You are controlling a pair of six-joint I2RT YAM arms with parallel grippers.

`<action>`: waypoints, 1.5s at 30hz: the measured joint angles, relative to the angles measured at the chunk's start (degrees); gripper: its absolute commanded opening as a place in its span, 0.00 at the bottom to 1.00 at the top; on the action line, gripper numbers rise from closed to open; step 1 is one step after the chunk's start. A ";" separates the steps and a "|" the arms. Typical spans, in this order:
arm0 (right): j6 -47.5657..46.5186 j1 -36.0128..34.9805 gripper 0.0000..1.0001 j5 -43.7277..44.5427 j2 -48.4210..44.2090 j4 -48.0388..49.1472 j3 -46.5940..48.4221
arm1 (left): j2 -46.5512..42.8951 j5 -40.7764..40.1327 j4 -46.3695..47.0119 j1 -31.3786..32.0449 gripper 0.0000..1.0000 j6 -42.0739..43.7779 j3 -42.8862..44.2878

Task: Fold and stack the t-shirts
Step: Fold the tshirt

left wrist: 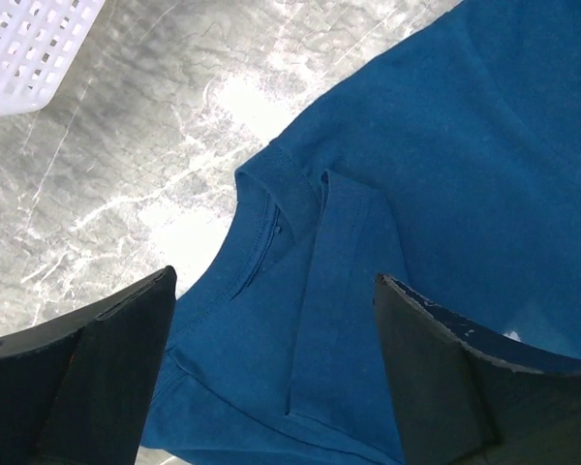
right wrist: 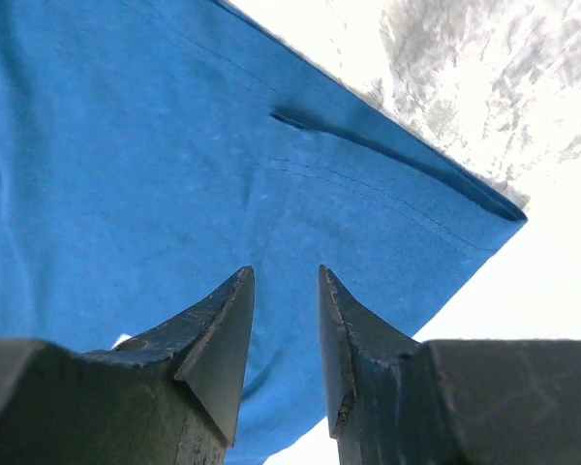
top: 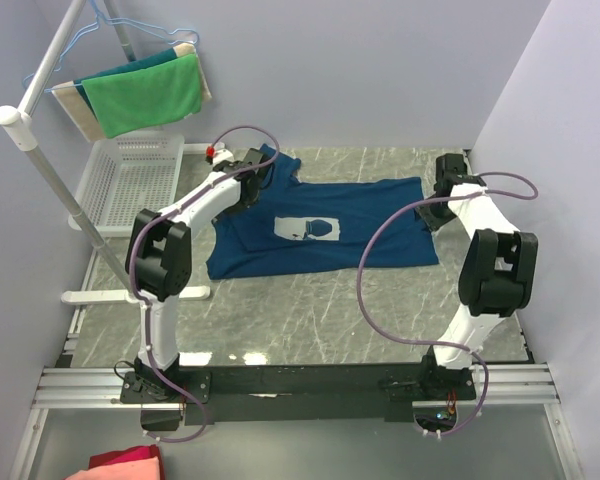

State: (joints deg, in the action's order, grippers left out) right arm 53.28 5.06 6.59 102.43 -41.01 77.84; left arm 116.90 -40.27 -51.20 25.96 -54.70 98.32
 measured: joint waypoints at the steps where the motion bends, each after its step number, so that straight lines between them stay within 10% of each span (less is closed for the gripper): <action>1: -0.20 -0.13 0.39 0.26 -0.61 -0.11 0.17 | -0.22 0.09 0.09 0.00 0.88 0.04 -0.09; 19: -4.94 -8.92 0.39 0.74 -2.75 -1.22 -10.21 | -17.73 11.56 4.52 1.31 0.83 1.03 -25.77; 45: -7.23 -8.52 0.32 -0.98 3.23 -3.50 -9.57 | -9.29 5.64 0.94 1.40 0.85 0.37 -26.47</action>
State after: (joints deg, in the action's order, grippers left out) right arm 46.04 -3.46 5.61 105.67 -44.51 68.27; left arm 107.61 -34.63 -50.26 27.35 -54.33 71.85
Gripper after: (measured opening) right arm 0.327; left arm 0.857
